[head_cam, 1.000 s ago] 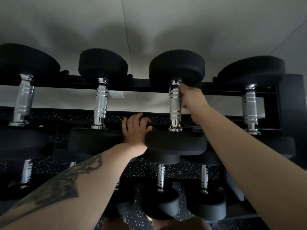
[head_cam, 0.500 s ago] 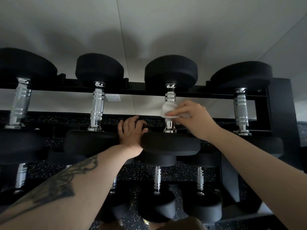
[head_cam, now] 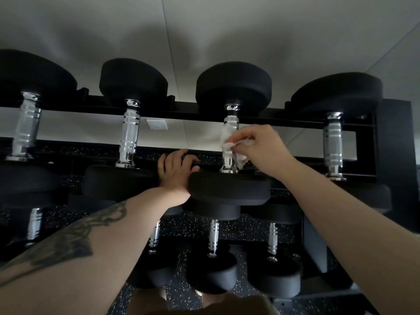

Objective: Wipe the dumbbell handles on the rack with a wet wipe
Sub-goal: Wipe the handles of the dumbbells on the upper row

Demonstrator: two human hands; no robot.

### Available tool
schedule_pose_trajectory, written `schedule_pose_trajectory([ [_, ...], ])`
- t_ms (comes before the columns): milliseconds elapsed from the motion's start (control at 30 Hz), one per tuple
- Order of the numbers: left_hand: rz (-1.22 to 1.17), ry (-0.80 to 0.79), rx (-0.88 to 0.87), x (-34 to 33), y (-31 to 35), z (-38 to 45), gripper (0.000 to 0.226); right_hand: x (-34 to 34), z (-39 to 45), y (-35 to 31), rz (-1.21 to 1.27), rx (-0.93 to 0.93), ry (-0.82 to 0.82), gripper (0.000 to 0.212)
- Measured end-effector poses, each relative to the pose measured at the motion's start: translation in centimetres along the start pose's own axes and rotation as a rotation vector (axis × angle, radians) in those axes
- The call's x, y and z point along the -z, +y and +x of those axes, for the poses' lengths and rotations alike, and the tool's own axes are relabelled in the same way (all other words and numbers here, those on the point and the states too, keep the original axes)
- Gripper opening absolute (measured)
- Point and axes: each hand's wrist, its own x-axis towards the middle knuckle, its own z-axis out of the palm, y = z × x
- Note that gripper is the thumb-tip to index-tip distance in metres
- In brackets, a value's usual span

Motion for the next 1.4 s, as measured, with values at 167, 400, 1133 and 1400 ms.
schedule_pose_trajectory([
  [167, 0.014, -0.01, 0.009, -0.1, 0.0, 0.1, 0.03, -0.6, -0.2, -2.2, -0.499, 0.038, -0.383, 0.031],
  [400, 0.033, 0.038, -0.006, -0.8, -0.4, 0.2, 0.03, 1.2, 0.1, 0.1, -0.437, -0.283, -0.372, 0.014],
  [1133, 0.027, 0.073, -0.072, -1.6, -1.0, 0.3, 0.05, -3.0, 3.6, -4.2, -0.541, 0.088, 0.516, 0.022],
  [1400, -0.002, 0.066, -0.087, -1.6, -1.1, 0.2, 0.049, -2.6, 1.1, -3.3, -0.159, -0.19, 0.403, 0.01],
])
